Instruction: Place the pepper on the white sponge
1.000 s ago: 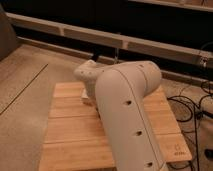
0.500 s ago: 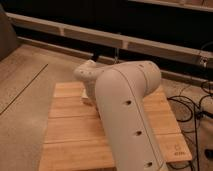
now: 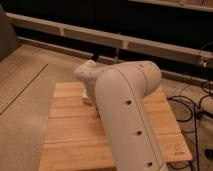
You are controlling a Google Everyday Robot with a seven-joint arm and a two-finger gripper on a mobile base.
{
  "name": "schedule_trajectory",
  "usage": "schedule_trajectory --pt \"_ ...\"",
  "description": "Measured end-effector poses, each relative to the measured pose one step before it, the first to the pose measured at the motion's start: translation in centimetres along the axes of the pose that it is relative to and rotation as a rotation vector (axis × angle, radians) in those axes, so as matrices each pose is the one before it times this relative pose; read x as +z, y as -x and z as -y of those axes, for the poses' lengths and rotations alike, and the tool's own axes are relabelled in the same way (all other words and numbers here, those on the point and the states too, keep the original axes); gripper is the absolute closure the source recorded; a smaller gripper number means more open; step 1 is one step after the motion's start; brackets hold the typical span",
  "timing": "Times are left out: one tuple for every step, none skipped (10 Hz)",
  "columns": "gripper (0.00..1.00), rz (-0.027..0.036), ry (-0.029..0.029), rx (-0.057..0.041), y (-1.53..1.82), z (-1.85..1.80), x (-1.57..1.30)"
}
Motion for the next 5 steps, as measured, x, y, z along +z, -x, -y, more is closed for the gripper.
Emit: schedule_trajectory --pt "0.2 -0.00013 -0.00007 0.00004 -0.003 0.002 0.007" --pt "0.2 -0.00005 0.00009 0.00002 0.001 0.0 0.001" --pt "0.2 -0.00007 0.0 -0.00001 -0.002 -0.001 0.002" --pt "0.2 -0.00001 -0.00003 0.00001 0.0 0.001 -0.001" --pt "0.2 0.00002 0.00002 -0.00005 0.0 -0.001 0.001"
